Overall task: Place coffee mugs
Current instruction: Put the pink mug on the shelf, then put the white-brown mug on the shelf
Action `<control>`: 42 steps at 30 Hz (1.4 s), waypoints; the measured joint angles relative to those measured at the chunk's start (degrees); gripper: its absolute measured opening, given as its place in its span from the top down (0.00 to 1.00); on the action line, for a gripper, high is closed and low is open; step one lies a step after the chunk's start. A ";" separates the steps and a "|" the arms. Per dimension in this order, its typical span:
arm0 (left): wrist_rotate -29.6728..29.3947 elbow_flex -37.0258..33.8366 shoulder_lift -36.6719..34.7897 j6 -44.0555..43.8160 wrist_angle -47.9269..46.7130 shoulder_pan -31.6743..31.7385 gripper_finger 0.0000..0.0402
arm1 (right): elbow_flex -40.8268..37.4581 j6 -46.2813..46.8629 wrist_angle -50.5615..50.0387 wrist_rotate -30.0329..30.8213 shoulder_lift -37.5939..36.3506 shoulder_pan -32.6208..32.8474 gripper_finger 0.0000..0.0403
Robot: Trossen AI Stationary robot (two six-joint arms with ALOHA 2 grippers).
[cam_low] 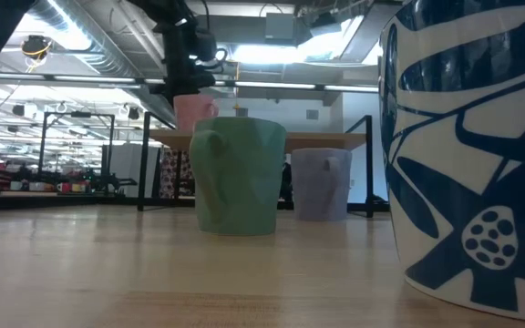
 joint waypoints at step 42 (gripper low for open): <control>0.40 24.89 -0.45 2.79 -4.13 -4.81 0.73 | 0.00 0.00 0.00 0.02 0.01 0.01 0.52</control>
